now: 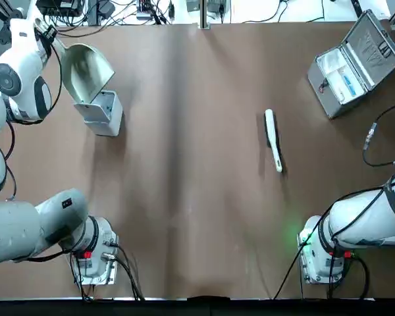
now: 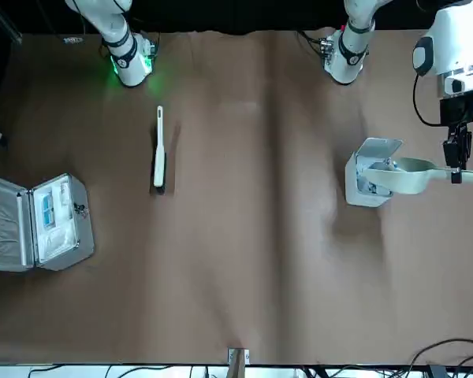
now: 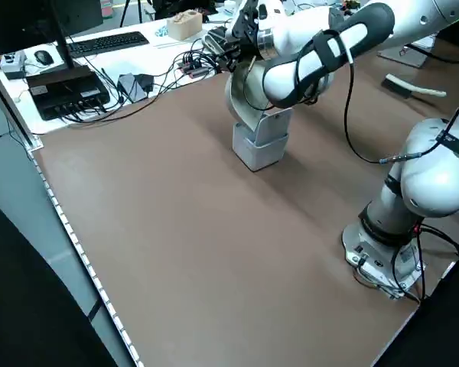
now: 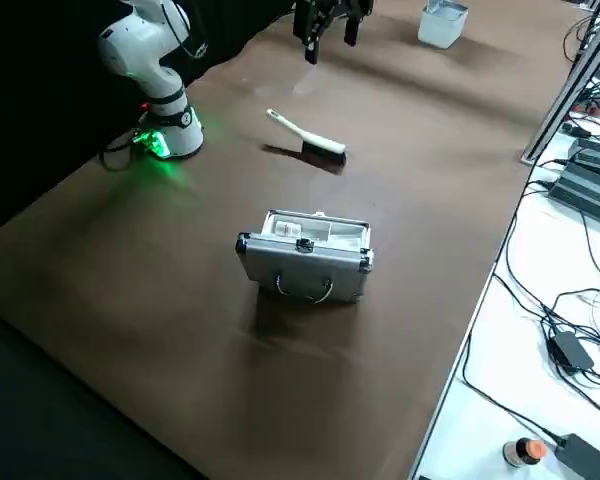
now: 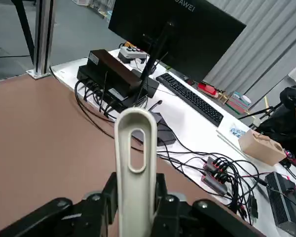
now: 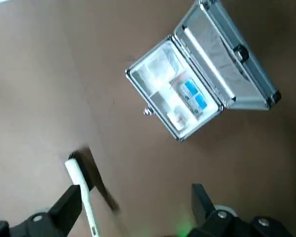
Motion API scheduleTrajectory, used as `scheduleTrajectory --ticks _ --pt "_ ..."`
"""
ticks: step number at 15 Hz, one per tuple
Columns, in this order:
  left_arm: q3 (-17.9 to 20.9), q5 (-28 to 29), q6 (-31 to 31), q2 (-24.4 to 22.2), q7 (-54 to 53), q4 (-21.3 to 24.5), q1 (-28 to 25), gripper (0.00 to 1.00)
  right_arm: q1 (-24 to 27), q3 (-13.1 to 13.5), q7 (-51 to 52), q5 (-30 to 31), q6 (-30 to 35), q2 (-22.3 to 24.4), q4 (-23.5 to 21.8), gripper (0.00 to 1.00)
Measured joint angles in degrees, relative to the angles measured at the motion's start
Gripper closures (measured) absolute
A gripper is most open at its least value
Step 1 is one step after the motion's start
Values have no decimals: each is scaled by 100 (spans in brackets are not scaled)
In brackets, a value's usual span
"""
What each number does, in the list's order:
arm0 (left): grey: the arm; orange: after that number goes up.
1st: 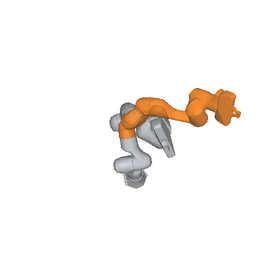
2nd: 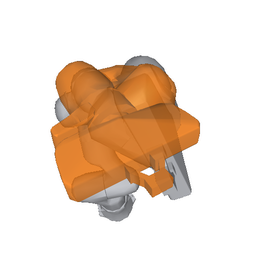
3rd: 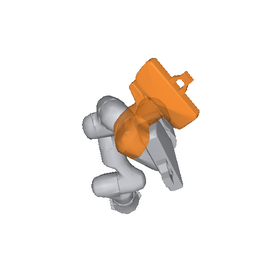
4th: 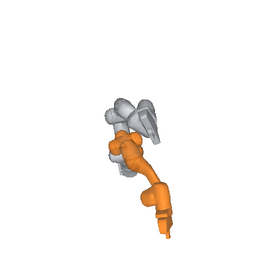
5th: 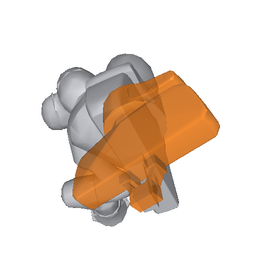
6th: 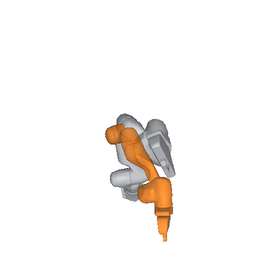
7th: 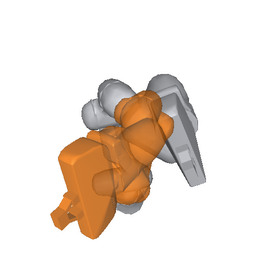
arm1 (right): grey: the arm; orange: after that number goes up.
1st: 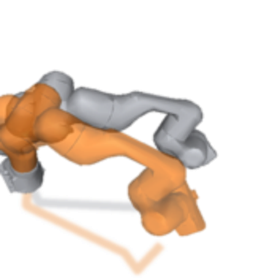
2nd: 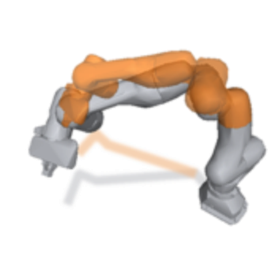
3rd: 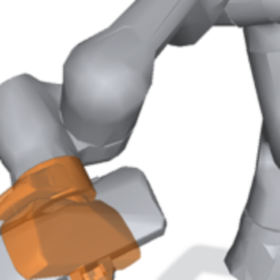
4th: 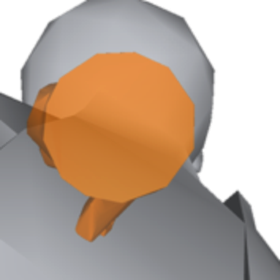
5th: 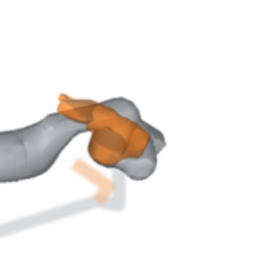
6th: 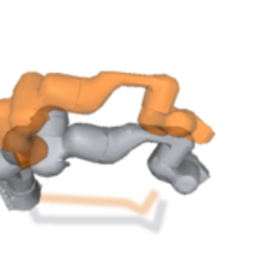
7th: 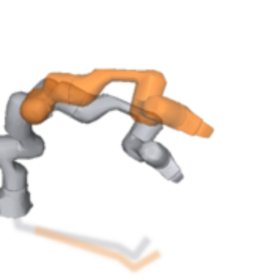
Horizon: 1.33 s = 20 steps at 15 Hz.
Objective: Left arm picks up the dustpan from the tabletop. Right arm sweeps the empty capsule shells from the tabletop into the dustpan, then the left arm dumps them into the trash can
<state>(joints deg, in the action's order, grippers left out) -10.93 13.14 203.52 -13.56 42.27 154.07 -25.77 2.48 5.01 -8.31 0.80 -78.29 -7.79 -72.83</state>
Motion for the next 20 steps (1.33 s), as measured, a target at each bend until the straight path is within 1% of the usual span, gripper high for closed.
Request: scheduleTrajectory --ticks 5,9,16,17,20 --pt "0 -67 2 -54 488 -38 -40 67 -24 -41 37 -2 -463 -78 -59 2" --pt "1 -163 2 -59 780 -38 -85 67 -28 -50 -2 -45 -618 -85 -194 2" --pt "0 -168 11 -149 779 -109 -113 67 -31 -54 -98 -54 -714 -81 -323 2" --pt "1 -168 11 -190 776 -110 -134 67 -31 -52 -101 -54 -789 -65 -411 2" --pt "0 -168 11 -272 757 -106 -162 67 -36 -21 -118 -55 -1148 90 -877 2"
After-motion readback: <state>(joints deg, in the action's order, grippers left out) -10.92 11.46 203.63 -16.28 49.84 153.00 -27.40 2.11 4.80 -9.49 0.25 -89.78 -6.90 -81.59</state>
